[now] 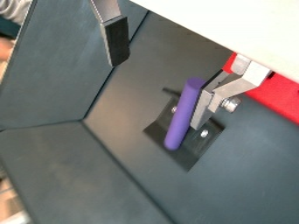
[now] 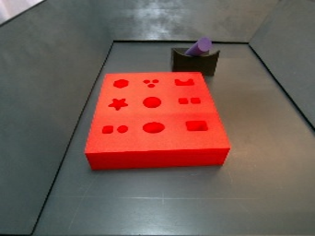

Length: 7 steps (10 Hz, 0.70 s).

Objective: Pick up the round object. Move up. Place the round object on the fixture. Regrasp the round object. Move to above the board. Insert the round object.
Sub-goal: Regrasp the round object.

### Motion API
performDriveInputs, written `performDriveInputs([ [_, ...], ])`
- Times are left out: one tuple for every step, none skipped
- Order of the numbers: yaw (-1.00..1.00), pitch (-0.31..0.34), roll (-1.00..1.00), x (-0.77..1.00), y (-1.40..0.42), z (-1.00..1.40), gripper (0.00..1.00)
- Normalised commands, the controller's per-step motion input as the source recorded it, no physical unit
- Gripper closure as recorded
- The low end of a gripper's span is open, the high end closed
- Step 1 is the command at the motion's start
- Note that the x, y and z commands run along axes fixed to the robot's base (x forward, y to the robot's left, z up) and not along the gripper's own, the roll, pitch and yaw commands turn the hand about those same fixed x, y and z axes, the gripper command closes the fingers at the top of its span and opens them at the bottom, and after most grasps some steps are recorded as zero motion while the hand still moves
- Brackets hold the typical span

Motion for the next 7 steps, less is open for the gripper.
performDriveInputs([
  [0.2,0.164,0.54,0.1,-0.05,-0.01,0.0],
  [0.21,0.136,0.36,0.1,-0.05,-0.01,0.0],
  [0.22,0.101,0.24,0.09,-0.04,0.0,0.0],
  [0.22,0.054,0.18,0.08,-0.04,0.0,0.0],
  [0.21,0.022,0.16,0.08,-0.05,-0.01,0.0],
  [0.12,0.099,0.22,0.03,0.05,-1.0,0.0],
  [0.11,0.088,0.21,0.03,0.05,-1.0,0.0],
])
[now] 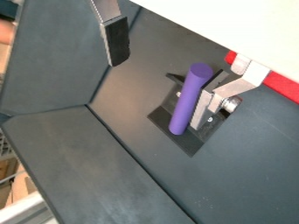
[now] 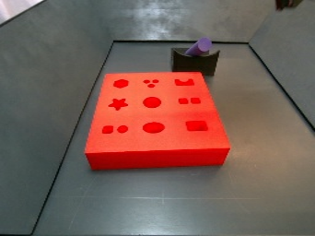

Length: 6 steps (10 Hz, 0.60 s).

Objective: Pick up the round object. Move up. Place the round object on the fixture. Regrasp the round object. Move to above the board. Insert the round object.
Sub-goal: Regrasp the round object.

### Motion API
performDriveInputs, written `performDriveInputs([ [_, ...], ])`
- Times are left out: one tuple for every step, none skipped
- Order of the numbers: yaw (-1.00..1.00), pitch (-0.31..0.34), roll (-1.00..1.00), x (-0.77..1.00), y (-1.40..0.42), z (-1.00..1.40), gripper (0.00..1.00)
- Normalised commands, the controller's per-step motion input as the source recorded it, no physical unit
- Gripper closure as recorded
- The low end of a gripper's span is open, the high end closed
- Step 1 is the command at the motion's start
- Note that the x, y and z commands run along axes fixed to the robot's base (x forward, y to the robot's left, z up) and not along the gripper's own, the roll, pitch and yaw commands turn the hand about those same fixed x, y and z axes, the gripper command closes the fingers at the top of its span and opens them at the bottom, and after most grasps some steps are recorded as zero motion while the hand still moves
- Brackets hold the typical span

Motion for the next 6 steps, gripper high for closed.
performDriveInputs([
  [0.12,0.047,0.18,0.05,0.04,-1.0,0.0],
  [0.12,0.032,0.15,0.05,0.04,-1.0,0.0],
  [0.12,-0.006,0.1,0.07,0.03,-1.0,0.0],
  [0.11,-0.017,0.08,0.08,0.03,-1.0,0.0],
  [0.1,-0.036,0.07,0.1,0.02,-1.0,0.0],
  [0.08,-0.045,0.07,0.11,0.02,-1.0,0.0],
])
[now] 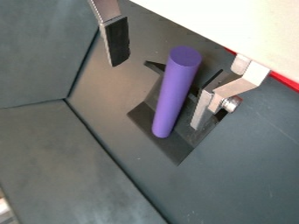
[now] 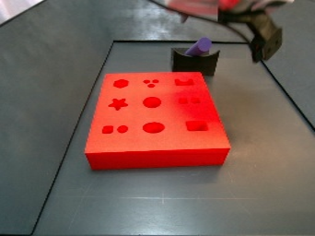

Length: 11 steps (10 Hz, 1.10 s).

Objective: Pick up the round object. Move up. Place the round object on the fixture. Regrasp the round object. Move to above the board. Insert the round object.
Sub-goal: Regrasp the round object, then move to above the board.

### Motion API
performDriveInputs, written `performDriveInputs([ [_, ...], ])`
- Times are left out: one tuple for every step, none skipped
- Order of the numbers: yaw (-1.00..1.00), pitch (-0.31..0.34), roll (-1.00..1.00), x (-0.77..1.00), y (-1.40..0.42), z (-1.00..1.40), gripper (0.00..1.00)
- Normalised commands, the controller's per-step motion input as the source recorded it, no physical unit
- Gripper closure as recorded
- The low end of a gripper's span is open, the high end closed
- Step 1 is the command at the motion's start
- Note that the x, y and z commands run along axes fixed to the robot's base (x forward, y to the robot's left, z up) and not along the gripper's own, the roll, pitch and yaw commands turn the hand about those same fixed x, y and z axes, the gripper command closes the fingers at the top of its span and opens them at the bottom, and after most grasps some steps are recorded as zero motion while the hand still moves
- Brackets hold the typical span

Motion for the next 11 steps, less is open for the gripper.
performDriveInputs([
  [0.06,-0.052,0.07,0.13,0.01,-1.0,0.0],
  [0.05,-0.052,0.07,0.11,0.01,-0.84,0.0],
  [0.04,-0.049,0.07,0.1,0.0,-0.67,0.0],
  [0.03,-0.045,0.07,0.09,0.0,-0.51,0.0],
  [0.02,-0.038,0.07,0.08,0.0,-0.35,0.0],
  [0.0,0.0,0.0,0.0,0.0,0.0,1.0],
  [0.04,0.344,-0.17,0.06,-0.03,1.0,1.0],
  [0.07,0.342,-0.18,0.06,-0.03,1.0,1.0],
  [0.11,0.325,-0.16,0.06,-0.03,1.0,1.0],
  [0.2,0.264,-0.1,0.06,-0.03,1.0,1.0],
  [0.23,0.237,-0.07,0.06,-0.03,1.0,1.0],
])
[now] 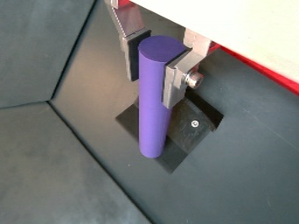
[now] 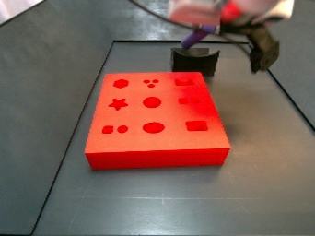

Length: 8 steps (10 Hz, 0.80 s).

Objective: Pick up the round object. Move up. Place the round object on the fixture. Regrasp the round object. Move to above the board. Insert the round object.
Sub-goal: Move to above the board.

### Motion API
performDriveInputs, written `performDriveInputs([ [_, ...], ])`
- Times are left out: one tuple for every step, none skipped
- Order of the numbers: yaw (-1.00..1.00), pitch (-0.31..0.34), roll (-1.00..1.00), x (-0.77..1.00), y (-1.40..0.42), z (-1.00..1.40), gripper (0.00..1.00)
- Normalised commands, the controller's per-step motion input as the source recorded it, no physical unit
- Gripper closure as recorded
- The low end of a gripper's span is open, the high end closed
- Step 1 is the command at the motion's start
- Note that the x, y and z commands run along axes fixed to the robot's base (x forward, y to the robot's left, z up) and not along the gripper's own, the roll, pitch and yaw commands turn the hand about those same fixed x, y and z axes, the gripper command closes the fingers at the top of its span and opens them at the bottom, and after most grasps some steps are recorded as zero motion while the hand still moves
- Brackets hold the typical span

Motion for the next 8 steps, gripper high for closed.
performDriveInputs([
  [0.25,0.17,-0.04,0.07,-0.03,1.0,1.0],
  [0.25,0.122,-0.02,0.07,-0.03,1.0,1.0],
  [0.23,0.06,-0.01,0.07,-0.04,1.0,1.0],
  [0.21,0.035,-0.01,0.07,-0.04,1.0,1.0],
  [0.17,-0.002,-0.01,0.07,-0.04,1.0,1.0],
  [0.14,-0.018,-0.01,0.07,-0.04,1.0,1.0],
  [0.11,-0.019,-0.01,0.06,-0.04,1.0,1.0],
  [0.08,-0.017,-0.02,0.06,-0.04,1.0,1.0],
])
